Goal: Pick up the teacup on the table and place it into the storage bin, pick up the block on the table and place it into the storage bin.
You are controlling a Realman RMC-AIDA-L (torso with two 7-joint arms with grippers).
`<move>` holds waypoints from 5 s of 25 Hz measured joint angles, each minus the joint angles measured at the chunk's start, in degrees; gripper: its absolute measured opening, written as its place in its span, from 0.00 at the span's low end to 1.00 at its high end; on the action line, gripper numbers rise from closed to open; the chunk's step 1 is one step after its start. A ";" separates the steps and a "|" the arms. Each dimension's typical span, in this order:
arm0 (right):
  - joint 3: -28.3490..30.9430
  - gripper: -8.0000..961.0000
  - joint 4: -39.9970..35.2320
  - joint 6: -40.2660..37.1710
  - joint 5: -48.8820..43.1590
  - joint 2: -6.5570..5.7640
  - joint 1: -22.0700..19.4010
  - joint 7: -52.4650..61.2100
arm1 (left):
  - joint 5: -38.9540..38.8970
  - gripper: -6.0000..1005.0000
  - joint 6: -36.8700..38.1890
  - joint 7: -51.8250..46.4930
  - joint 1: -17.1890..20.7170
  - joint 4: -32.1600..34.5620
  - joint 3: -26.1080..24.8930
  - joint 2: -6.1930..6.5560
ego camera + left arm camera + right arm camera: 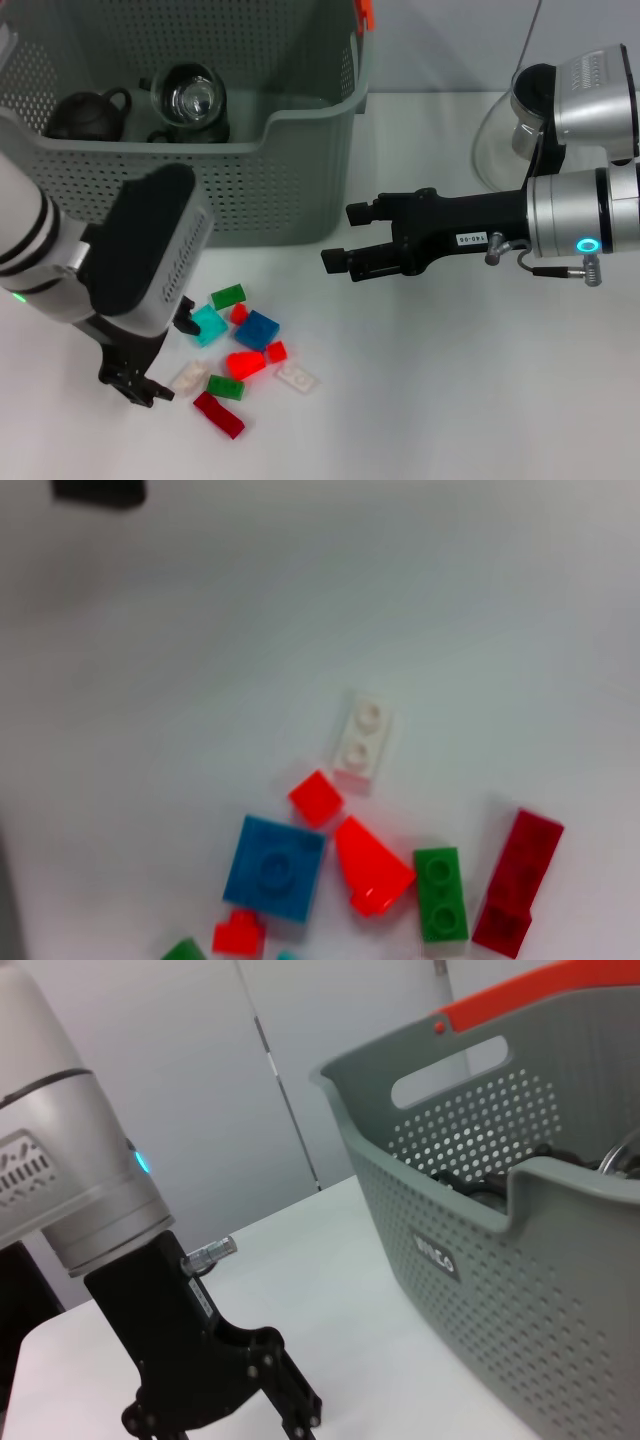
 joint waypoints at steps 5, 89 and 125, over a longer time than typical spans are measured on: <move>0.08 0.95 0.34 0.04 0.00 0.00 -0.02 0.05 | 0.61 0.74 -0.24 1.71 -0.02 0.50 4.01 -0.09; 0.33 0.95 2.06 2.58 0.70 -0.33 -1.74 -3.05 | -27.60 0.42 -9.34 -26.36 -17.90 -17.07 -45.38 14.02; 1.37 0.95 2.00 3.14 0.82 -0.39 -1.88 -2.39 | -18.16 0.95 15.49 -16.98 1.73 11.02 -18.92 0.65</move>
